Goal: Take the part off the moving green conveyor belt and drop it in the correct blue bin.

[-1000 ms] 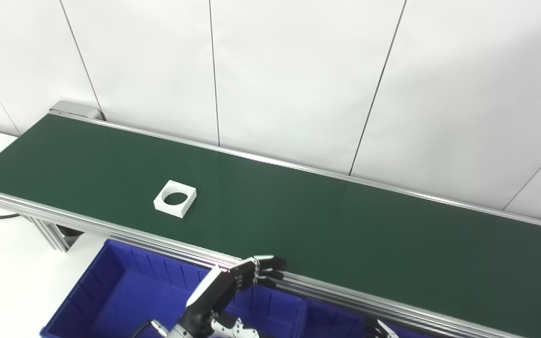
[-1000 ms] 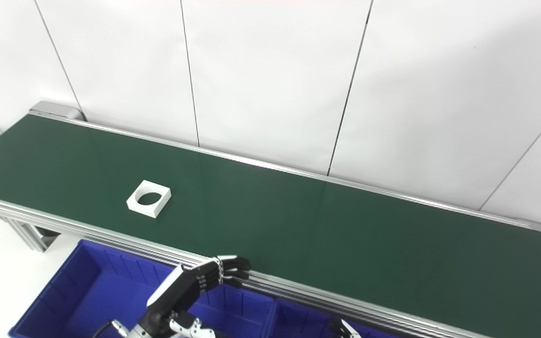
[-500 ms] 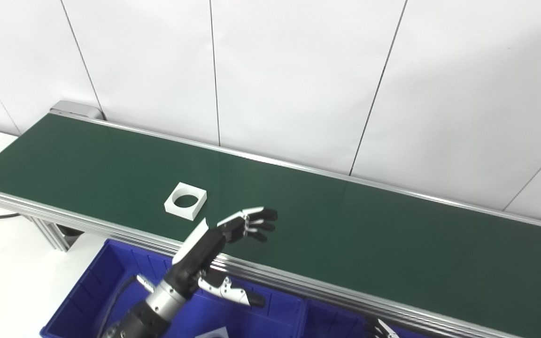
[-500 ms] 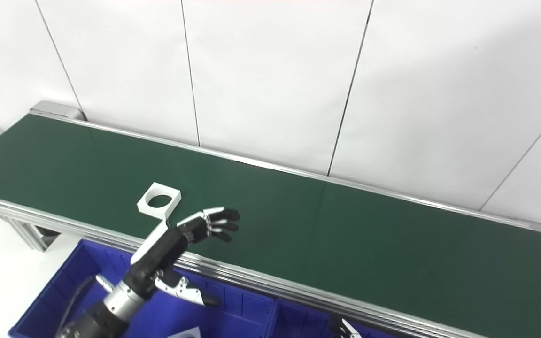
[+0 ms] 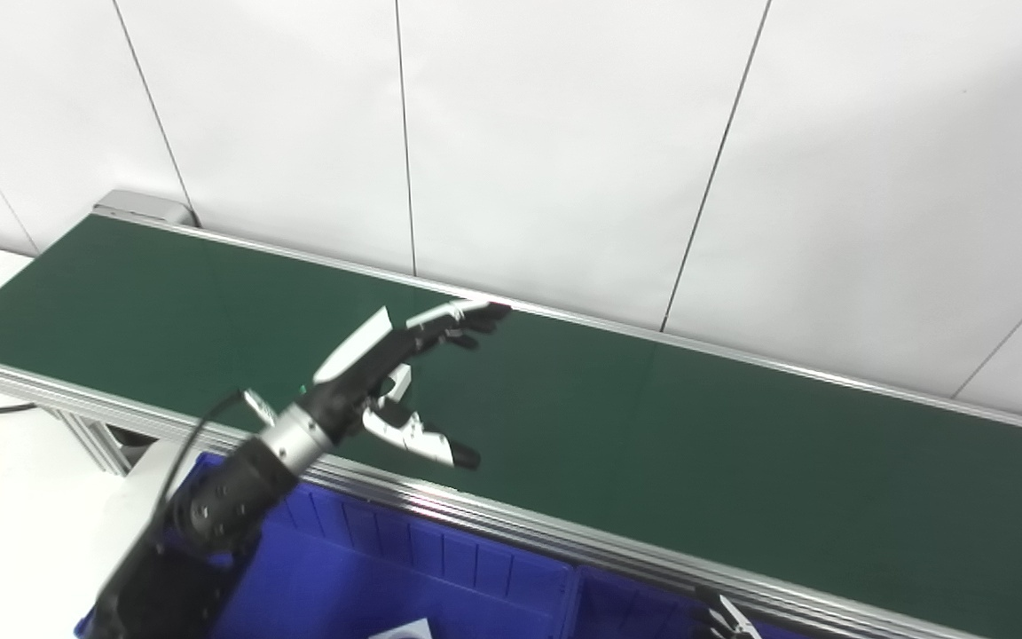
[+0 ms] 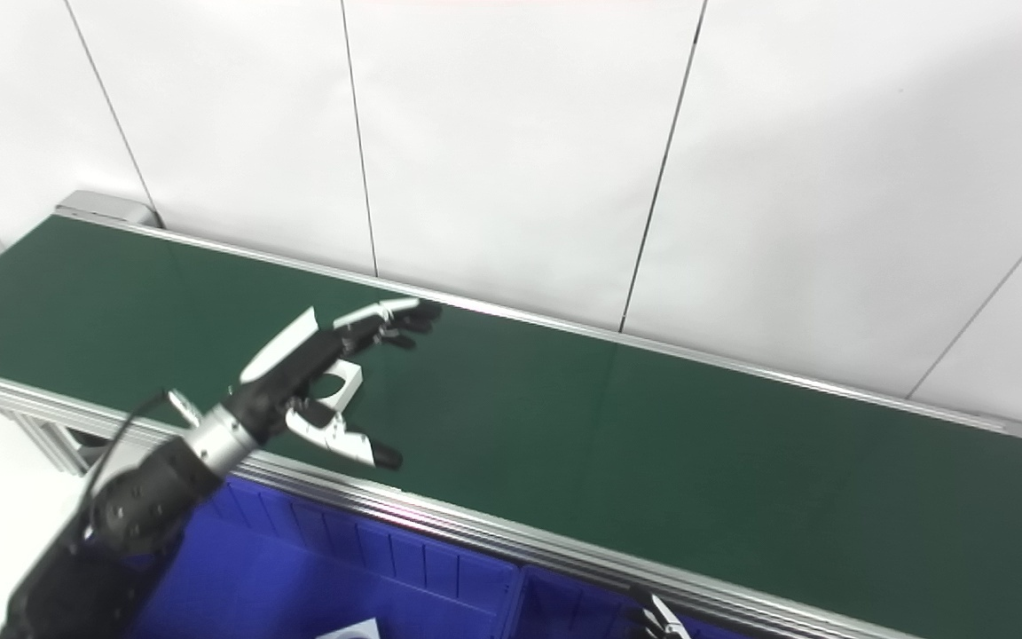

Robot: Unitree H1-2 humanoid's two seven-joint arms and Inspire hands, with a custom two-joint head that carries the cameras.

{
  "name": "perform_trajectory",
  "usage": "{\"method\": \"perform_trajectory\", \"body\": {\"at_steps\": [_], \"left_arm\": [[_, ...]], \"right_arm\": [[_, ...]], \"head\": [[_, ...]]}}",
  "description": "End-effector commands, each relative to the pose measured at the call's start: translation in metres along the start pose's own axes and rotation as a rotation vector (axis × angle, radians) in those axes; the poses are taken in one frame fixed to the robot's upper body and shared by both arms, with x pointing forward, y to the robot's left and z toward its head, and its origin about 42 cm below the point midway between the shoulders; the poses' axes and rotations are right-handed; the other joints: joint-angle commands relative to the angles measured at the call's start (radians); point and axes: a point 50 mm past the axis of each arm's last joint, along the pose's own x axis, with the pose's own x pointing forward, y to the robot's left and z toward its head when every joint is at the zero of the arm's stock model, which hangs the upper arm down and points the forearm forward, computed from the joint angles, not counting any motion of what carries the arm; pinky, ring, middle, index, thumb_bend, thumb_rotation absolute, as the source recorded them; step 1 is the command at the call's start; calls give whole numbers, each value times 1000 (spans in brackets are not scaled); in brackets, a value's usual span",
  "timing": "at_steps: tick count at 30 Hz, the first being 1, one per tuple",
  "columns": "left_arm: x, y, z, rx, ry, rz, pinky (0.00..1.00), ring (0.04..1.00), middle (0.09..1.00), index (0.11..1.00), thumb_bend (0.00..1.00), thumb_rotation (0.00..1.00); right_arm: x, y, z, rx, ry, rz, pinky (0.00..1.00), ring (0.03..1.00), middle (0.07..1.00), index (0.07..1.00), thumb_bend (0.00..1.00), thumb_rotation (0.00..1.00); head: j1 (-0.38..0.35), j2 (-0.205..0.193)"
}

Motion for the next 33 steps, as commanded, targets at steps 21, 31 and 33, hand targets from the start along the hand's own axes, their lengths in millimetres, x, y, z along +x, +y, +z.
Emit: {"method": "perform_trajectory", "body": {"at_steps": [21, 31, 33], "left_arm": [[79, 75, -13, 437, 212, -199, 817, 918, 939, 900, 944, 229], [88, 65, -24, 474, 256, -281, 835, 914, 937, 916, 944, 203], [86, 62, -26, 473, 260, -292, 837, 908, 930, 911, 959, 211]], "right_arm": [[7, -3, 8, -4, -99, 1, 685, 763, 817, 882, 885, 149], [8, -5, 8, -14, -107, 6, 682, 760, 812, 882, 885, 142], [8, -6, 8, -11, -107, 5, 683, 759, 811, 878, 891, 155]], "head": [[24, -8], [63, -12], [73, -13]]}}
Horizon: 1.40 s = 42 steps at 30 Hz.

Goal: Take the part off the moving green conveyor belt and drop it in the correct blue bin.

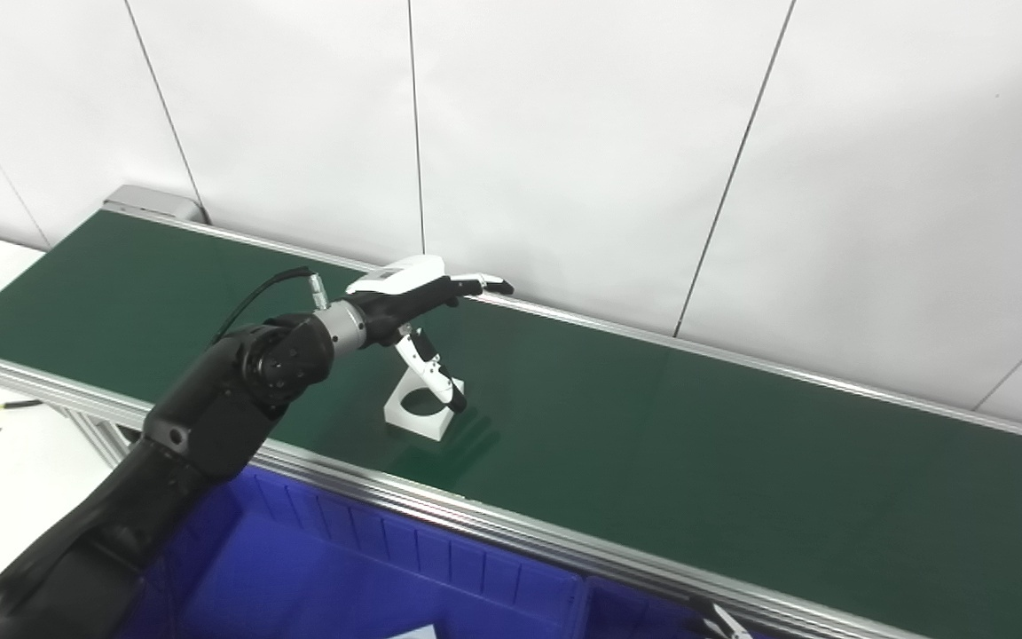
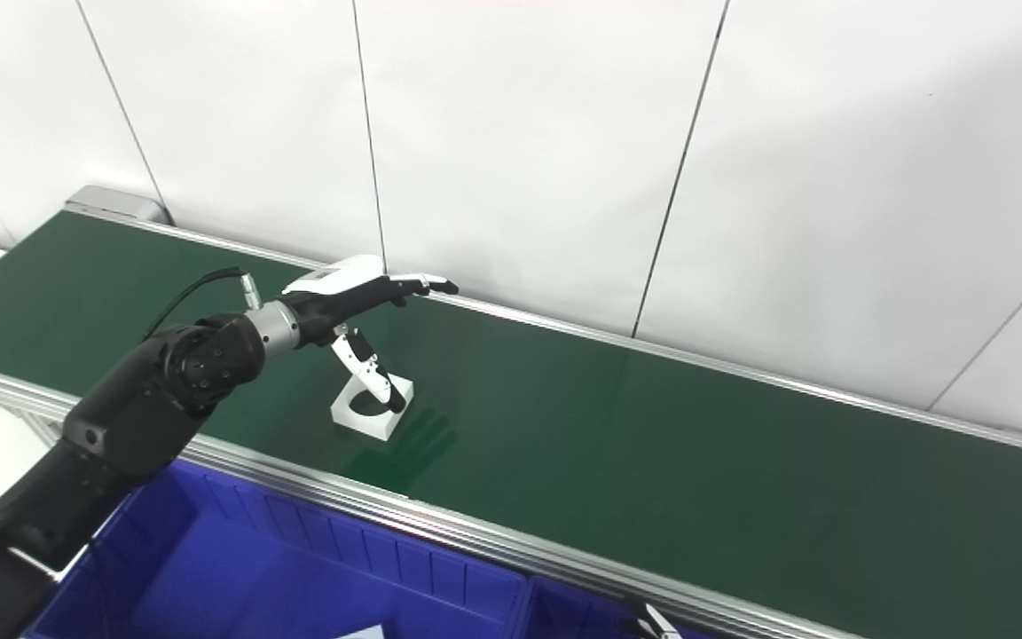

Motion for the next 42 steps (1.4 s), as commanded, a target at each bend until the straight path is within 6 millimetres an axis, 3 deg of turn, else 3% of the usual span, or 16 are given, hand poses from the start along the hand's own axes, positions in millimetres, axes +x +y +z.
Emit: {"method": "perform_trajectory", "body": {"at_steps": [1, 12, 24, 36, 42], "left_arm": [[2, 27, 7, 51, -31, 45, 830, 902, 927, 911, 966, 212], [8, -1, 6, 41, -4, -34, 821, 904, 934, 913, 972, 225], [12, -18, -1, 74, 33, -73, 805, 891, 931, 919, 964, 208], [20, -35, -3, 188, 77, -1, 843, 906, 939, 927, 887, 161], [30, -46, 0, 234, 78, 91, 827, 869, 905, 908, 795, 126]], "right_arm": [[6, -6, 11, 14, -91, -34, 690, 764, 814, 880, 892, 169], [6, -11, 7, 19, -86, -38, 694, 767, 817, 885, 893, 175], [4, -12, 7, 13, -89, -38, 697, 765, 816, 887, 874, 174], [3, -11, 8, 14, -93, -46, 680, 753, 802, 877, 885, 208], [2, -10, 10, 13, -99, -51, 671, 751, 805, 874, 890, 204]], "head": [[8, 0], [25, -6], [22, -4], [13, 0], [9, 7]]}}
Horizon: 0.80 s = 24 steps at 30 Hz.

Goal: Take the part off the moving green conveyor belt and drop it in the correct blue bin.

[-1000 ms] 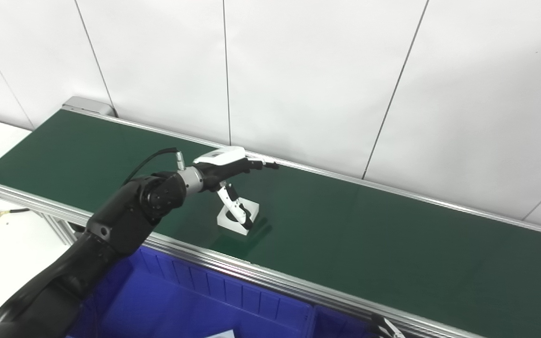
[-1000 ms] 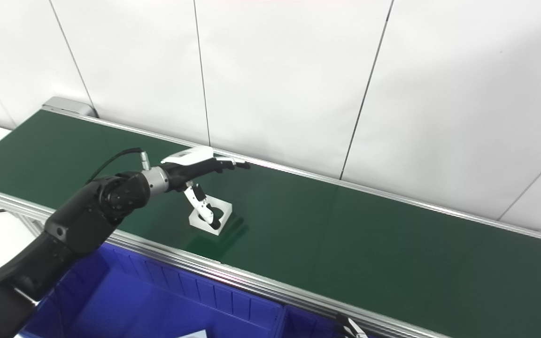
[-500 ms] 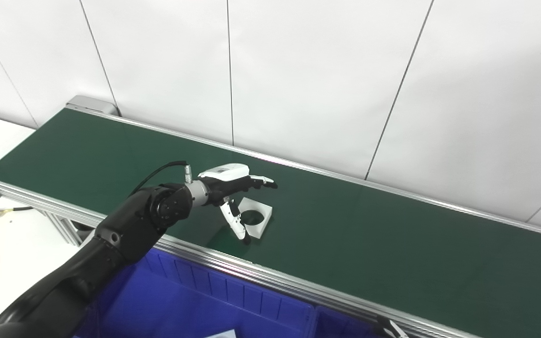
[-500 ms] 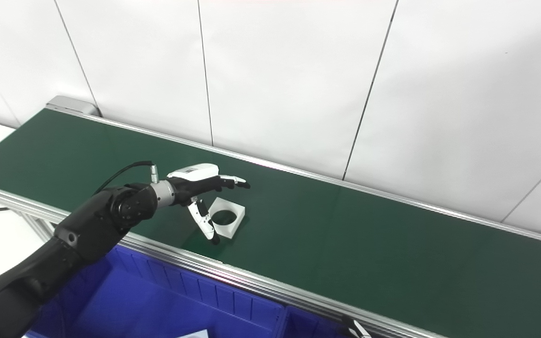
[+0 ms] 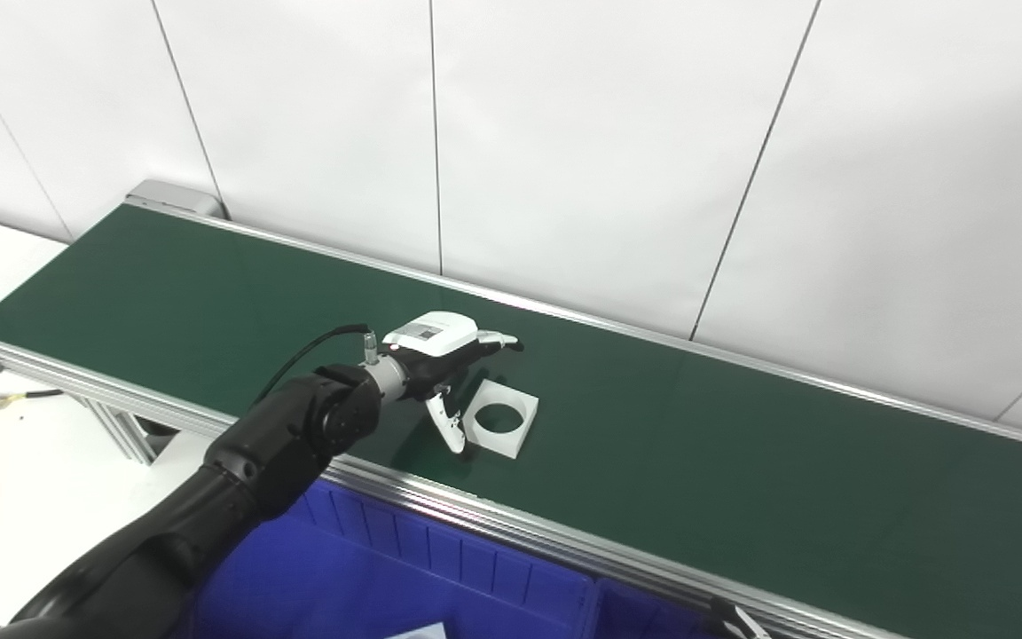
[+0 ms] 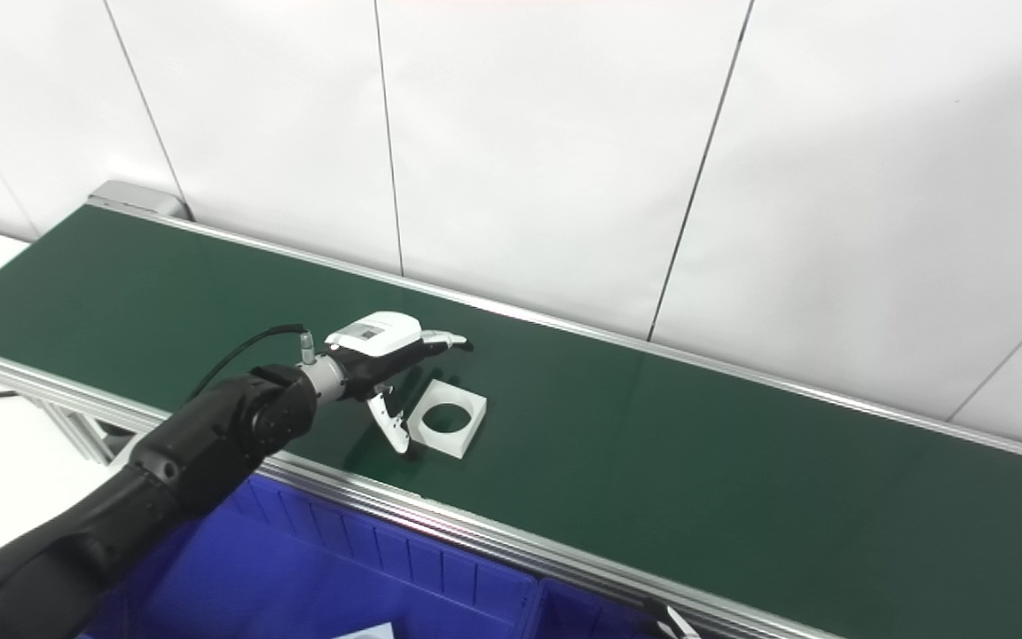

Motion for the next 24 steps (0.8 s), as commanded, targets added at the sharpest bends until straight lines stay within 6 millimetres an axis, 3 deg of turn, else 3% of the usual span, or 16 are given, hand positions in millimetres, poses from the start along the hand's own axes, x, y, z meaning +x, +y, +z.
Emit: {"method": "perform_trajectory", "body": {"at_steps": [1, 12, 20, 22, 23, 24], "left_arm": [[9, 21, 9, 34, -31, 110, 828, 863, 897, 905, 772, 133], [27, 5, 39, -160, -81, 86, 835, 880, 901, 900, 813, 225], [31, 4, 46, -221, -121, 6, 876, 903, 919, 906, 871, 267], [32, 5, 47, -207, -118, -8, 848, 883, 894, 869, 822, 197], [33, 5, 47, -182, -113, -13, 816, 858, 857, 812, 750, 83], [33, 5, 46, -155, -105, -15, 806, 847, 842, 792, 733, 56]], "right_arm": [[3, -5, 13, 7, -95, -28, 671, 751, 805, 874, 888, 209], [0, -4, 16, 6, -98, -43, 680, 754, 805, 878, 893, 222], [-2, -1, 21, -2, -104, -56, 684, 752, 807, 878, 887, 240], [-2, -1, 22, -5, -110, -59, 672, 745, 802, 878, 880, 241], [-2, -1, 23, -1, -110, -61, 670, 744, 800, 876, 883, 238], [-2, 0, 23, 1, -110, -63, 670, 744, 801, 876, 883, 239]], "head": [[-2, 2], [-15, 12], [-19, 24], [-20, 28], [-20, 28], [-19, 30]]}}
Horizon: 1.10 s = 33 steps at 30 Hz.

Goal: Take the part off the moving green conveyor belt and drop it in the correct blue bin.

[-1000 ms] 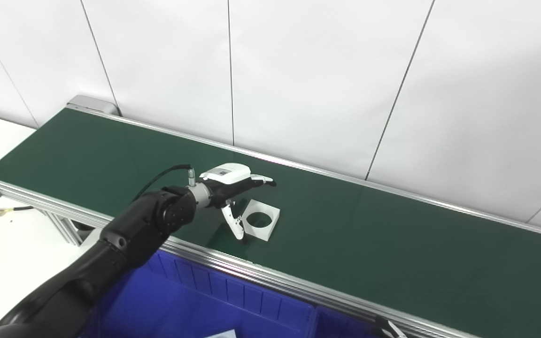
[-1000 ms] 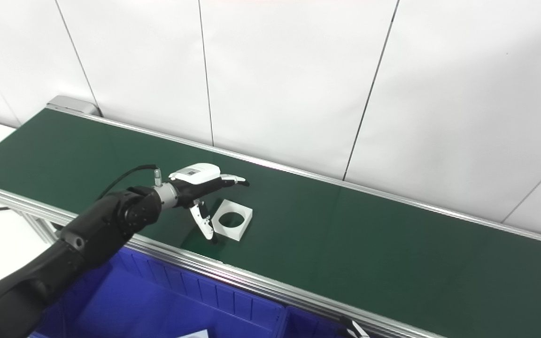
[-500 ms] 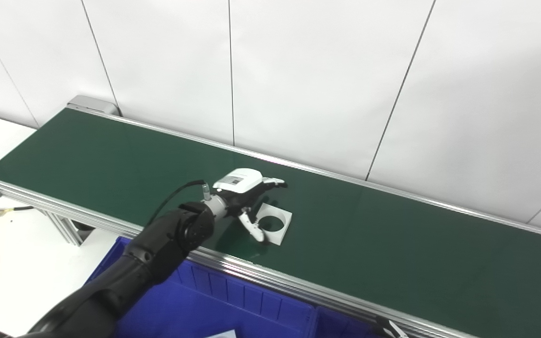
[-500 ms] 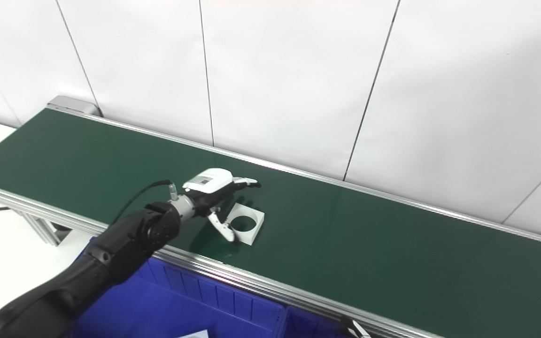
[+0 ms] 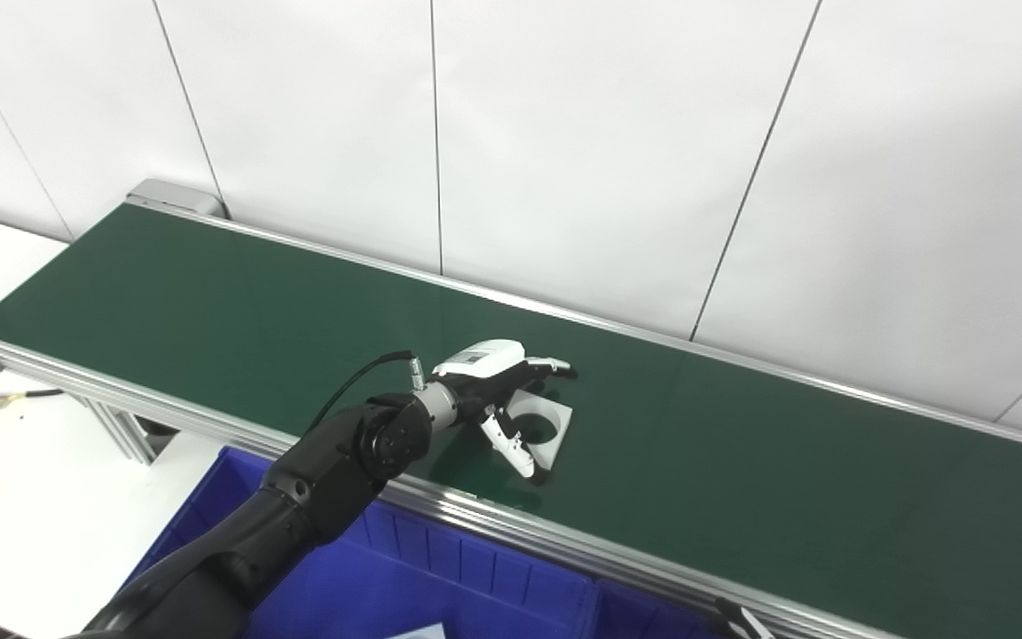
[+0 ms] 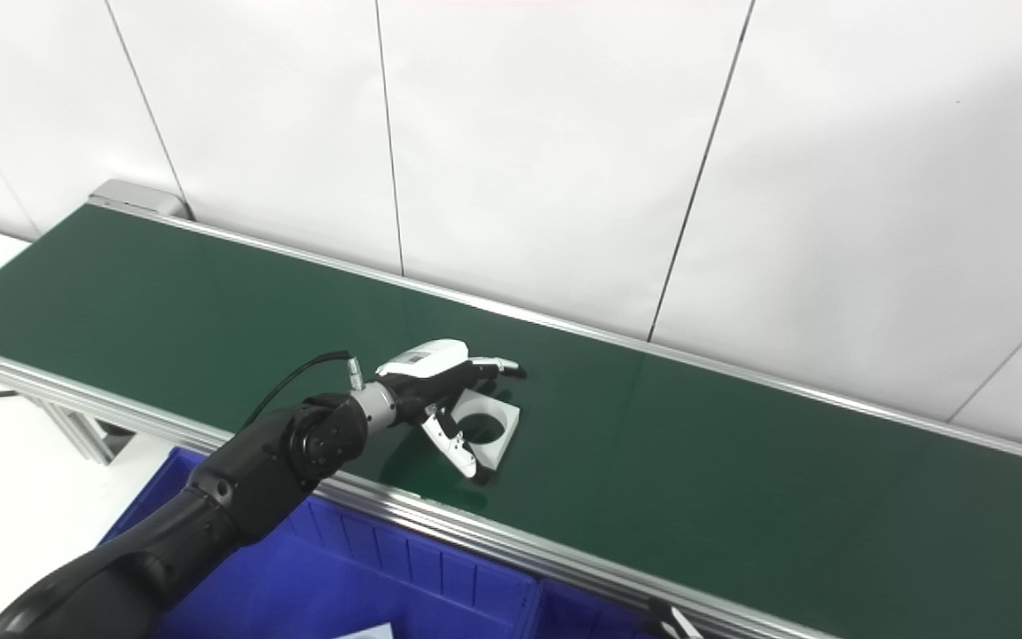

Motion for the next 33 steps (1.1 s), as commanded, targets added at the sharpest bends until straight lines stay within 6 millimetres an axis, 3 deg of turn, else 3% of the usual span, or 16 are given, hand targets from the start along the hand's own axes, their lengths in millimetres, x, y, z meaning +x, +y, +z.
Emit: {"method": "perform_trajectory", "body": {"at_steps": [1, 4, 5, 8, 11, 18, 25, 28, 33], "left_arm": [[6, 24, 5, 91, -9, 36, 793, 830, 821, 764, 715, 28], [7, 23, 3, 143, 8, 35, 725, 748, 755, 672, 684, 2], [8, 23, 2, 155, 11, 29, 678, 696, 684, 564, 581, 13], [9, 23, 0, 185, 33, 12, 504, 492, 530, 490, 508, 0], [10, 23, -1, 191, 56, 2, 463, 474, 534, 468, 500, 0], [9, 23, -1, 200, 40, 26, 534, 521, 532, 441, 495, 0], [-1, 30, 2, 211, -60, 174, 498, 510, 500, 464, 501, 0], [-13, 41, 5, 168, -138, 298, 461, 479, 473, 491, 503, 0], [-35, 57, 13, 83, -192, 422, 521, 506, 506, 455, 499, 0]], "right_arm": [[3, -3, 13, 12, -91, -23, 668, 744, 801, 876, 882, 243], [2, -4, 14, 6, -92, -29, 664, 743, 802, 878, 881, 264], [2, -4, 14, 4, -93, -30, 662, 743, 802, 879, 880, 273], [2, -4, 15, 9, -95, -33, 658, 744, 802, 881, 874, 266], [2, -4, 15, 9, -98, -33, 659, 747, 804, 885, 868, 250], [3, -5, 14, 13, -92, -33, 679, 755, 810, 887, 861, 265], [3, -5, 14, 14, -91, -32, 676, 752, 810, 885, 856, 258], [3, -4, 13, 16, -91, -33, 671, 749, 808, 882, 861, 269], [5, -2, 15, 29, -97, -30, 671, 746, 802, 873, 865, 268]], "head": [[0, 3], [0, 6], [0, 6], [2, 10], [4, 11], [3, 11], [-16, 14], [-46, 18], [-144, 44]]}}
